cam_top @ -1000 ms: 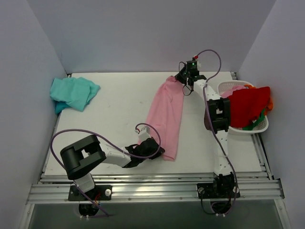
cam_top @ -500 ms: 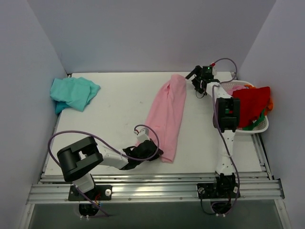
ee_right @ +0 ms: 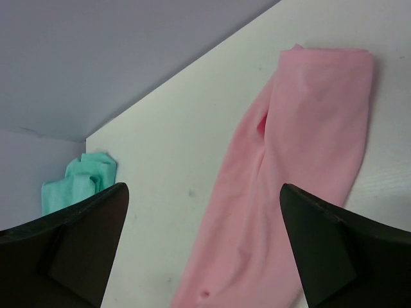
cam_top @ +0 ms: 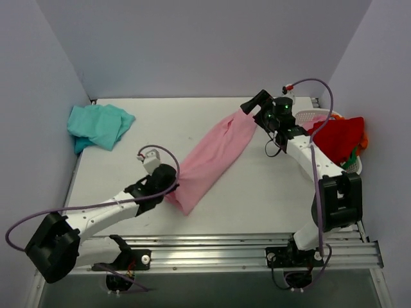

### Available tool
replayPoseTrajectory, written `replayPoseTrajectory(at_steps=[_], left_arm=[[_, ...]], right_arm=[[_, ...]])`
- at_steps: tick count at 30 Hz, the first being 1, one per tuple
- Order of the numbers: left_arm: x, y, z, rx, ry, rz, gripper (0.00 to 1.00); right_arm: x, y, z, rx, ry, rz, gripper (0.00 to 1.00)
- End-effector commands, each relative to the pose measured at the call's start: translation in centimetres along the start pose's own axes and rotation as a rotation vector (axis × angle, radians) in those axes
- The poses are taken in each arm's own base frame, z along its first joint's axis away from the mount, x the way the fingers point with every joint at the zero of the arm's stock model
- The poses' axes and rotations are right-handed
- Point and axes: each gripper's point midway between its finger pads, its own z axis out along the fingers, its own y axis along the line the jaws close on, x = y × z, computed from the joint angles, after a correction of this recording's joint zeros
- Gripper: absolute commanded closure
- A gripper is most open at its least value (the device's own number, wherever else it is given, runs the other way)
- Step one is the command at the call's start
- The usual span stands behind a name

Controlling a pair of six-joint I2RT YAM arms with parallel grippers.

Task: Fold and stack the t-shirts
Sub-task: Rotate the tshirt 270 degrees

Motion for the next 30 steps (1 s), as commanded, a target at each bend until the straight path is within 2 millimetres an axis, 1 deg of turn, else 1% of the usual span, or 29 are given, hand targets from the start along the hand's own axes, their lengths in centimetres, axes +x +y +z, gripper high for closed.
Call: replayPoseTrajectory(at_steps=[1, 2, 3, 4, 5, 6, 7, 8, 9, 10, 11, 12, 13, 14, 16, 17, 19, 20, 21, 22, 23, 24, 25, 26, 27, 28, 29, 30], left_arm=[[-8.3, 4.1, 0.2, -0.159, -0.135, 0.078, 0.98], [-10.1, 4.7, 1.3, -0.184, -0.157, 0.118, 0.98], [-14.1, 5.4, 2.0, -0.232, -0.213, 0.065, 0.98], [-15.6, 6.0, 2.8, -0.268, -0.221, 0.047, 0.98], [-15.9, 7.1, 5.4, -0.32, -0.19, 0.075, 0.98], [-17.9, 8.8, 6.8, -0.363, -0.186, 0.052, 0.98], [-21.8, 6.3, 8.0, -0.308, -0.208, 0.019, 0.98], [-20.4, 8.5, 11.6, -0.386, -0.096, 0.035, 0.98], [-21.7, 8.7, 13.2, -0.395, -0.078, 0.014, 0.98], [-27.5, 6.7, 14.5, -0.35, -0.16, -0.03, 0.98], [-25.3, 8.0, 18.9, -0.355, -0.041, -0.021, 0.98], [-26.4, 7.2, 20.6, -0.314, -0.024, -0.022, 0.98], [-27.6, 7.3, 22.2, -0.298, -0.011, -0.033, 0.98], [-29.0, 6.5, 24.3, -0.283, 0.008, -0.041, 0.98], [-30.5, 6.2, 25.5, -0.281, 0.02, -0.046, 0.98], [-31.9, 5.9, 25.9, -0.272, 0.009, -0.039, 0.98], [-33.2, 6.0, 26.1, -0.273, -0.021, -0.019, 0.95], [-34.5, 5.2, 26.0, -0.241, -0.063, 0.012, 0.95], [-34.6, 5.2, 25.9, -0.227, -0.063, 0.02, 0.95], [-35.0, 4.9, 25.6, -0.21, -0.071, 0.026, 0.97], [-36.7, 4.0, 24.1, -0.181, -0.111, 0.034, 0.97], [-35.8, 5.0, 23.8, -0.205, -0.077, 0.024, 0.98], [-35.6, 5.4, 22.9, -0.221, -0.065, 0.008, 0.98], [-36.8, 5.3, 20.1, -0.226, -0.075, -0.017, 0.98], [-36.6, 5.5, 19.2, -0.231, -0.063, -0.025, 0.98], [-34.3, 7.1, 18.8, -0.27, -0.008, -0.029, 0.98], [-35.9, 6.0, 16.1, -0.251, -0.059, -0.014, 0.98], [-35.6, 6.4, 15.3, -0.268, -0.064, -0.012, 0.97]], right_arm=[[-0.1, -0.5, -2.7, 0.013, -0.053, -0.024, 0.0], [0.1, -0.3, -3.2, 0.009, -0.058, -0.022, 0.0], [0.9, -0.7, -3.5, 0.016, -0.048, -0.022, 0.0], [0.6, -0.2, -4.1, 0.002, -0.064, -0.022, 0.0], [0.9, 0.2, -4.2, -0.003, -0.061, -0.026, 0.0], [1.2, 0.3, -4.3, -0.003, -0.054, -0.026, 0.0], [1.2, 0.5, -4.3, -0.004, -0.043, -0.027, 0.0], [1.3, 0.8, -4.3, -0.004, -0.035, -0.032, 0.0], [1.3, 1.0, -4.4, -0.004, -0.031, -0.033, 0.01], [1.1, 1.5, -4.7, -0.009, -0.03, -0.037, 0.01], [1.0, 1.9, -5.0, -0.017, -0.035, -0.042, 0.01], [0.7, 2.1, -5.3, -0.02, -0.045, -0.044, 0.01], [0.4, 2.5, -5.9, -0.027, -0.058, -0.049, 0.0], [0.4, 2.5, -6.1, -0.024, -0.066, -0.053, 0.0], [0.2, 2.5, -6.6, -0.021, -0.073, -0.061, 0.0], [0.3, 2.3, -6.7, -0.015, -0.073, -0.066, 0.0], [0.5, 2.5, -6.5, -0.018, -0.076, -0.075, 0.0], [0.7, 2.6, -6.2, -0.024, -0.074, -0.07, 0.0], [1.2, 2.8, -5.9, -0.037, -0.06, -0.069, 0.0], [2.0, 2.9, -5.0, -0.045, -0.048, -0.069, 0.0], [2.7, 3.0, -4.4, -0.048, -0.034, -0.07, 0.0], [2.9, 3.6, -3.9, -0.057, -0.026, -0.074, 0.0], [4.5, 3.3, -2.7, -0.042, 0.011, -0.084, 0.01], [5.1, 3.3, -2.1, -0.039, 0.023, -0.089, 0.01], [5.2, 3.6, -1.6, -0.043, 0.027, -0.091, 0.01], [6.2, 3.1, -0.7, -0.032, 0.054, -0.093, 0.0], [6.6, 3.3, -0.5, -0.037, 0.061, -0.096, 0.01], [7.0, 3.3, 0.0, -0.037, 0.066, -0.096, 0.01]])
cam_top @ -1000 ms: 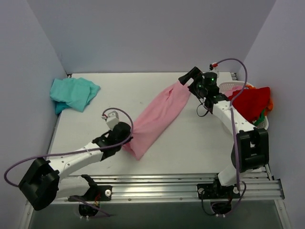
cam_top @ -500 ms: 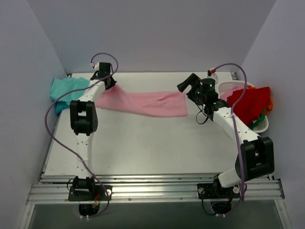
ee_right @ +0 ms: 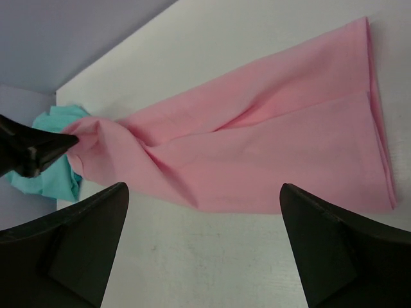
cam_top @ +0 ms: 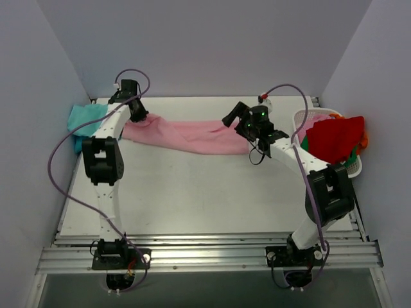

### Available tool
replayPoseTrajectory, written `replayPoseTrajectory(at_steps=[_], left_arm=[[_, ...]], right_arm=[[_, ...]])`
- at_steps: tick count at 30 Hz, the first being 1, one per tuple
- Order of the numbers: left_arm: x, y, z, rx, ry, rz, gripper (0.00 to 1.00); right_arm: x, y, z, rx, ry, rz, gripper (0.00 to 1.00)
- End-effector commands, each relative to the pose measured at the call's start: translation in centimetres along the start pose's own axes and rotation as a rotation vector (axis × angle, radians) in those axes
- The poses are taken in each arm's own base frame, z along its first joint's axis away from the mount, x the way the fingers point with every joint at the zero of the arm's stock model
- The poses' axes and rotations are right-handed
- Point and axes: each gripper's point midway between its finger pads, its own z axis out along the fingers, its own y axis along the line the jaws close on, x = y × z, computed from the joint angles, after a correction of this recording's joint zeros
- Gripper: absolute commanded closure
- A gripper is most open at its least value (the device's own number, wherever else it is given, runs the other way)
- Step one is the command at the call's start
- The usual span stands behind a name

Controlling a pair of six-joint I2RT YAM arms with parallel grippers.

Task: Fold and stack the t-shirts
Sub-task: Rotate the tshirt 270 degrees

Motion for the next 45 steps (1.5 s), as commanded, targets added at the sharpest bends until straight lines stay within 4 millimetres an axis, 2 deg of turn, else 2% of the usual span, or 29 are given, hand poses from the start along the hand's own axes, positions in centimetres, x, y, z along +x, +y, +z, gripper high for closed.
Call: replayPoseTrajectory(at_steps=[1, 3, 4, 7, 9, 11, 12, 13, 14, 16, 17, 18, 20, 21, 22, 24, 25, 27, 28, 29, 30, 31, 32, 33, 35, 36, 38, 41, 45], left_arm=[[-4.1, 1.1, -9.4, 0.026, -0.139, 0.002, 0.96], [-3.1, 2.4, -10.3, -0.005, -0.137, 0.006, 0.91], [-1.8, 3.5, -10.7, -0.036, -0.113, 0.01, 0.91], [-0.8, 5.6, -11.7, -0.106, -0.117, -0.014, 0.91], [1.0, 6.8, -10.9, -0.129, -0.087, -0.021, 0.87], [2.3, 7.5, -10.2, -0.139, -0.049, -0.029, 0.77], [2.8, 7.7, -9.9, -0.146, -0.036, -0.03, 0.67], [3.4, 7.9, -9.2, -0.155, -0.017, -0.035, 0.4], [4.2, 8.5, -8.6, -0.169, 0.001, -0.034, 0.3], [5.6, 9.4, -7.4, -0.2, 0.041, -0.056, 0.16], [6.1, 10.1, -7.1, -0.217, 0.056, -0.07, 0.14], [7.4, 10.9, -6.7, -0.234, 0.085, -0.075, 0.11], [8.2, 11.4, -6.2, -0.233, 0.091, -0.102, 0.05], [8.6, 11.5, -6.1, -0.231, 0.096, -0.105, 0.06], [8.6, 12.9, -6.1, -0.251, 0.092, -0.128, 0.06], [8.1, 14.1, -6.7, -0.287, 0.074, -0.145, 0.06], [7.4, 14.5, -7.7, -0.304, 0.039, -0.154, 0.06], [6.6, 14.5, -9.1, -0.302, 0.002, -0.169, 0.06], [5.9, 14.3, -10.5, -0.286, -0.032, -0.182, 0.06], [5.4, 14.1, -11.2, -0.273, -0.055, -0.186, 0.06], [5.2, 13.9, -11.8, -0.259, -0.069, -0.187, 0.06], [4.5, 13.5, -13.0, -0.236, -0.1, -0.19, 0.06], [4.6, 13.6, -13.3, -0.235, -0.104, -0.191, 0.06], [4.5, 13.6, -13.6, -0.232, -0.105, -0.191, 0.06], [4.4, 13.6, -14.1, -0.227, -0.11, -0.189, 0.06], [4.5, 13.4, -14.0, -0.218, -0.108, -0.187, 0.06], [4.8, 13.6, -13.6, -0.224, -0.094, -0.181, 0.06], [5.5, 13.7, -12.8, -0.231, -0.069, -0.18, 0.06], [6.7, 13.3, -12.0, -0.189, -0.05, -0.183, 0.06]], right_arm=[[-0.2, 1.6, 1.1, -0.04, -0.016, -0.011, 0.01], [0.5, 1.5, 1.7, -0.044, -0.003, -0.013, 0.0], [0.6, 1.5, 1.9, -0.042, -0.001, -0.01, 0.01], [1.4, 1.2, 2.4, -0.038, 0.019, -0.016, 0.01], [1.4, 1.2, 2.6, -0.035, 0.018, -0.021, 0.01], [1.3, 1.1, 2.8, -0.034, 0.017, -0.026, 0.0], [1.5, 1.0, 3.0, -0.029, 0.022, -0.029, 0.01], [1.5, 1.0, 3.1, -0.031, 0.022, -0.029, 0.01], [1.3, 1.2, 3.2, -0.033, 0.02, -0.033, 0.01], [1.4, 1.1, 3.6, -0.031, 0.022, -0.033, 0.01], [1.4, 1.1, 3.7, -0.031, 0.024, -0.035, 0.01], [1.3, 1.3, 4.1, -0.031, 0.024, -0.035, 0.0], [0.9, 1.6, 4.5, -0.033, 0.018, -0.04, 0.0], [0.5, 2.0, 5.0, -0.035, 0.013, -0.047, 0.01], [0.2, 2.4, 5.2, -0.041, 0.01, -0.051, 0.0], [-0.4, 3.0, 6.2, -0.049, 0.001, -0.066, 0.01], [-0.6, 3.4, 6.6, -0.059, -0.003, -0.067, 0.01], [0.1, 3.5, 8.1, -0.075, 0.027, -0.071, 0.01], [-0.6, 4.8, 8.5, -0.107, 0.018, -0.076, 0.01], [-0.2, 5.3, 9.0, -0.131, 0.039, -0.076, 0.01], [0.7, 4.9, 10.3, -0.132, 0.063, -0.076, 0.03], [0.2, 5.9, 10.7, -0.163, 0.057, -0.072, 0.04], [0.7, 6.1, 11.1, -0.18, 0.076, -0.073, 0.05], [1.8, 5.3, 12.4, -0.178, 0.097, -0.071, 0.07], [2.4, 5.3, 13.3, -0.19, 0.118, -0.062, 0.12], [3.8, 4.5, 14.2, -0.192, 0.146, -0.058, 0.25], [5.3, 3.2, 15.2, -0.178, 0.174, -0.046, 0.43], [7.1, 1.2, 15.8, -0.148, 0.209, -0.03, 0.47], [7.9, -0.9, 16.1, -0.123, 0.211, -0.015, 0.56]])
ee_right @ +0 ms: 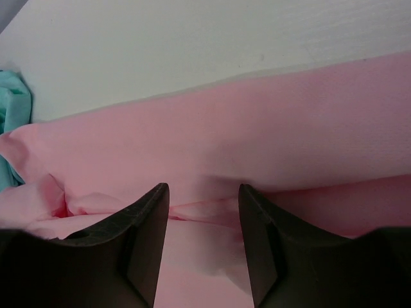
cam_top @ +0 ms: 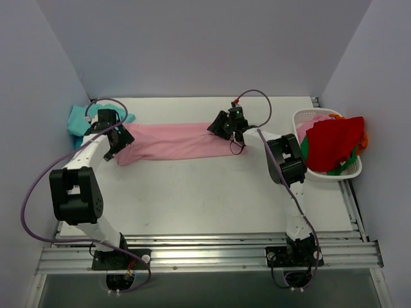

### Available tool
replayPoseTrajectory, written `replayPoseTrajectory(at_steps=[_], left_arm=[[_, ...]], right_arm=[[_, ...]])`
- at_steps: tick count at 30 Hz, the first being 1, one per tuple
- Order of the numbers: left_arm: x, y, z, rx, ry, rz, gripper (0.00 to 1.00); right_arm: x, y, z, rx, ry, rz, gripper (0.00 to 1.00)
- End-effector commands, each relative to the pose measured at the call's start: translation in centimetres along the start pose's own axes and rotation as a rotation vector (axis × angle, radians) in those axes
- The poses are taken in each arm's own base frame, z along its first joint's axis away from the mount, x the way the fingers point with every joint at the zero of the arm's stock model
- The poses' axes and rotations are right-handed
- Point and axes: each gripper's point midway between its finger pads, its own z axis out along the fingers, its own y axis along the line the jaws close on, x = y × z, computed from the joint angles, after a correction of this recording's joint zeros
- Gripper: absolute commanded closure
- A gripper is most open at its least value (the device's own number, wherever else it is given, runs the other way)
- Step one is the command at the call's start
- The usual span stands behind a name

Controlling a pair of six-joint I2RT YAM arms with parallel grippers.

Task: Fold and stack the t-shirts
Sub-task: Rotate the tshirt 270 degrees

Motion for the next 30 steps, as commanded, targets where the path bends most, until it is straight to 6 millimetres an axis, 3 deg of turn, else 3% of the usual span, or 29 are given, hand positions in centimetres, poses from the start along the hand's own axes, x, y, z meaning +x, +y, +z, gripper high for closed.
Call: replayPoseTrajectory(at_steps=[1, 7, 9, 10, 11, 12, 13, 16, 17, 18, 23, 25, 27, 29, 30], left_arm=[[0.7, -1.3, 0.3, 0.072, 0.002, -0.013, 0.06], [2.3, -1.4, 0.6, 0.082, 0.025, 0.017, 0.05], [2.4, -1.2, 0.6, 0.077, 0.026, 0.028, 0.05], [2.4, -1.2, 0.6, 0.077, 0.024, 0.029, 0.05], [2.6, -1.1, 0.6, 0.079, 0.028, 0.031, 0.05], [2.4, -1.3, 0.4, 0.091, 0.022, 0.03, 0.05], [2.6, -1.4, 0.4, 0.098, 0.027, 0.031, 0.05], [2.9, -1.7, 0.1, 0.122, 0.026, 0.03, 0.05], [3.0, -1.7, 0.0, 0.127, 0.026, 0.027, 0.05], [3.3, -1.7, -0.1, 0.139, 0.03, 0.02, 0.04], [5.7, -4.2, -1.4, 0.233, 0.049, 0.057, 0.04], [6.4, -5.0, -1.7, 0.246, 0.054, 0.077, 0.04], [7.6, -6.6, -2.2, 0.281, 0.064, 0.108, 0.04], [8.6, -8.0, -2.2, 0.303, 0.064, 0.14, 0.04], [10.1, -8.8, -1.4, 0.296, 0.089, 0.175, 0.04]], right_arm=[[-1.7, 0.7, -0.6, -0.053, -0.05, 0.004, 0.57], [-2.2, -3.8, -1.1, -0.002, -0.065, 0.063, 0.6], [-3.7, -5.7, -2.1, 0.023, -0.105, 0.088, 0.61], [-2.7, -7.5, -2.6, 0.051, -0.093, 0.118, 0.62], [-3.6, -7.6, -3.5, 0.044, -0.124, 0.124, 0.64], [-4.3, -9.0, -4.3, 0.073, -0.15, 0.139, 0.65], [-3.1, -10.7, -5.1, 0.119, -0.137, 0.15, 0.66], [-4.2, -12.3, -8.4, 0.219, -0.212, 0.15, 0.81], [-3.5, -12.6, -10.2, 0.251, -0.217, 0.149, 0.96], [-3.4, -12.9, -11.1, 0.285, -0.241, 0.15, 1.0], [0.7, -10.8, -15.7, 0.366, -0.253, 0.129, 1.0], [3.1, -7.9, -16.8, 0.355, -0.236, 0.08, 1.0], [5.6, -6.7, -17.4, 0.345, -0.202, 0.072, 1.0], [8.2, -4.2, -18.2, 0.309, -0.163, 0.031, 1.0], [9.1, -3.7, -18.6, 0.307, -0.152, 0.018, 1.0]])
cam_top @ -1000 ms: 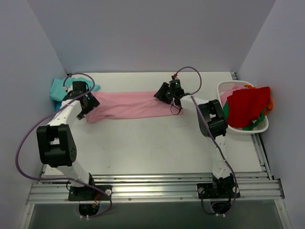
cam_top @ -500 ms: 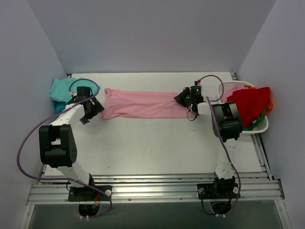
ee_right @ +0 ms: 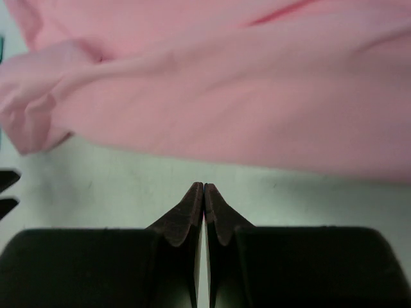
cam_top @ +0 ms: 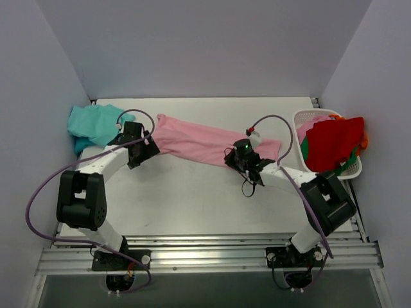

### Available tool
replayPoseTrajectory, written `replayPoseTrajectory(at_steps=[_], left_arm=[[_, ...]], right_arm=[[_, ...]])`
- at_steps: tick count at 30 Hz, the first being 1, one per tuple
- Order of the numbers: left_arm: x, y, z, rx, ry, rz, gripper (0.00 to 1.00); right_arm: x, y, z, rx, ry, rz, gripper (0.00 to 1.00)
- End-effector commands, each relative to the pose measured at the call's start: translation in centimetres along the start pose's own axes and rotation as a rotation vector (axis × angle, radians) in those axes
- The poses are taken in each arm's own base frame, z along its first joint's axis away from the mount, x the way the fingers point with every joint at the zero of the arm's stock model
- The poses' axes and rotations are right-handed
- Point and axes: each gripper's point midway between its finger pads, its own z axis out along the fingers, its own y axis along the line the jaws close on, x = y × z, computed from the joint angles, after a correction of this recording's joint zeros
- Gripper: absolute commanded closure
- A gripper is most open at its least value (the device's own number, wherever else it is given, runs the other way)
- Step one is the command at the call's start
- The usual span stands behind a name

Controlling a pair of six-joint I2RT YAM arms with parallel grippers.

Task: Fold and stack the t-shirts
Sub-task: Rotate the tshirt 270 degrees

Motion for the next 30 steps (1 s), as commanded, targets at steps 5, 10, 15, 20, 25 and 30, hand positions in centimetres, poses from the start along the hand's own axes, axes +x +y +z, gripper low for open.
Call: replayPoseTrajectory(at_steps=[5, 10, 15, 20, 25, 30], left_arm=[[0.9, -5.0, 4.2, 0.017, 0.021, 0.071, 0.04], [1.3, -5.3, 8.2, -0.034, 0.061, 0.07, 0.02], [-1.7, -5.9, 11.0, -0.109, 0.034, 0.071, 0.02], [-5.3, -8.5, 13.7, -0.081, 0.025, 0.044, 0.02], [-10.4, -14.7, 17.6, 0.058, -0.01, 0.046, 0.02], [-13.4, -21.6, 17.6, 0.493, -0.027, -0.022, 0.06]], right_arm=[[3.2, 1.5, -6.3, 0.037, -0.027, -0.065, 1.0], [0.5, 2.1, -8.0, 0.078, -0.107, -0.114, 1.0], [-1.6, 3.4, -9.5, 0.046, -0.158, -0.126, 1.0], [-2.9, 3.1, -10.5, 0.051, -0.191, -0.141, 1.0], [-3.9, 2.7, -11.1, 0.064, -0.222, -0.157, 0.99], [-4.2, 1.1, -11.9, 0.106, -0.238, -0.18, 0.92]])
